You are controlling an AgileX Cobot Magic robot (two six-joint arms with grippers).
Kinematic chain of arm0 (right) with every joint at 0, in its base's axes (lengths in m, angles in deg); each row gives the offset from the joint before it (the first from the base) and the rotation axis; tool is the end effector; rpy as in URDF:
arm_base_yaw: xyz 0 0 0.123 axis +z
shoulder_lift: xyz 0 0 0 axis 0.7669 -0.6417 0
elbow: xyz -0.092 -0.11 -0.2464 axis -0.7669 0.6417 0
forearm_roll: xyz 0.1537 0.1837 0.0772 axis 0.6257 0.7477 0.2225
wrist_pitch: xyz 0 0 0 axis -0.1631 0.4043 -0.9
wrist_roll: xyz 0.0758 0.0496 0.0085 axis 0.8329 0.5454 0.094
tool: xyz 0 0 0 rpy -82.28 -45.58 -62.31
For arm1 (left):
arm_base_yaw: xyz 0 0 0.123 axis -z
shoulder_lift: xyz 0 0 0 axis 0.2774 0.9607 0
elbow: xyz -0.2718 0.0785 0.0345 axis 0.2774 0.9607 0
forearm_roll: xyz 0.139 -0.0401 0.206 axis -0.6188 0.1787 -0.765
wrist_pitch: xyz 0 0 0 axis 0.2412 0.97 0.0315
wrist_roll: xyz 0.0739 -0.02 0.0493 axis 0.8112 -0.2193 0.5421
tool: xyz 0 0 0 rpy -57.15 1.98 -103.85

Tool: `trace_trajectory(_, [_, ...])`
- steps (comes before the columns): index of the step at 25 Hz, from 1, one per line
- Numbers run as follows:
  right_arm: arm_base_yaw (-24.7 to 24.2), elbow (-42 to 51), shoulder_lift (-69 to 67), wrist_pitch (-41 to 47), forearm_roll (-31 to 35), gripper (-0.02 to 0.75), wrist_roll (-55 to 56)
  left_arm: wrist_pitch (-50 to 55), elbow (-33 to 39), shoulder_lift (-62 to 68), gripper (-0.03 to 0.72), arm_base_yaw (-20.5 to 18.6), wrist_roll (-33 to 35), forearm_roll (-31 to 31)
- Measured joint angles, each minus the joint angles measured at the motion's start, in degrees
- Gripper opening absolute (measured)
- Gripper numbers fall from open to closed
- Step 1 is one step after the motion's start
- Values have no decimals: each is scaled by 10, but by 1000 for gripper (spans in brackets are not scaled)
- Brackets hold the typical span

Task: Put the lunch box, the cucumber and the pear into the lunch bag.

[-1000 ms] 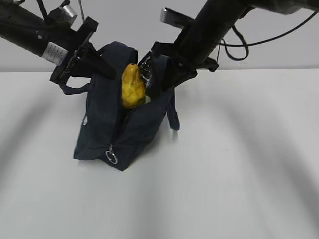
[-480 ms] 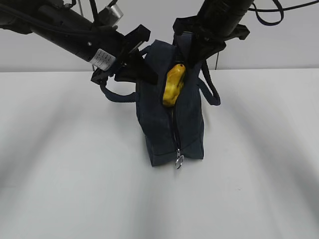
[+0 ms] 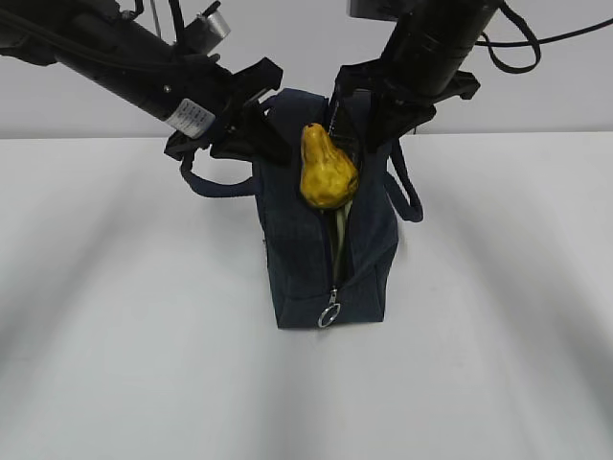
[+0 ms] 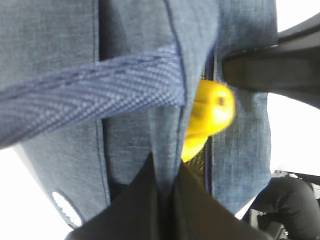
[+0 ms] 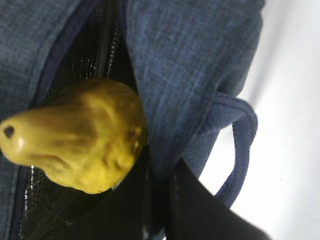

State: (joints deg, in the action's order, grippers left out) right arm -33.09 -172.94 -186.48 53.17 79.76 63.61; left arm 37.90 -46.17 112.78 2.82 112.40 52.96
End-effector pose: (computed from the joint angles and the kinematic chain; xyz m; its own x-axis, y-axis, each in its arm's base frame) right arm 0.4242 0.1489 0.2860 -0.8847 -0.3335 -0.3258 -0.4026 0.8989 0.1730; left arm 0.3826 -0.1917 0.2587 -0.9096 0.1424 -0.3903 0.3777 0.6747 -0.6341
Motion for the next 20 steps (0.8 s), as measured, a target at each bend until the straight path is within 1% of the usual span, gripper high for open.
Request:
trace_trajectory(2, [0, 2, -1, -3, 1, 39, 0, -2, 0, 0, 0, 0, -1, -6])
trace_trajectory(3, [0, 2, -1, -3, 2, 81, 0, -3, 0, 0, 0, 0, -2, -9])
trace_trajectory(5, [0, 2, -1, -3, 6, 188, 0, -5, 0, 0, 0, 0, -2, -13])
trace_trajectory(7, [0, 2, -1, -3, 7, 321, 0, -7, 0, 0, 0, 0, -2, -15])
trace_trajectory(9, [0, 2, 0, -3, 7, 407, -1, -7, 0, 0, 0, 0, -2, -21])
trace_trajectory(11, [0, 4, 6, -3, 8, 442, -2, -8, 0, 0, 0, 0, -2, -34])
trace_trajectory(16, [0, 4, 44, -3, 7, 456, -2, -10, 0, 0, 0, -1, -4, -73])
trace_trajectory(18, [0, 6, 61, -3, 20, 456, -10, -10, 0, 0, 0, -1, -5, -87])
trace_trajectory(20, [0, 20, 86, -3, 56, 456, -40, -9, 0, 0, 0, -1, -7, -95])
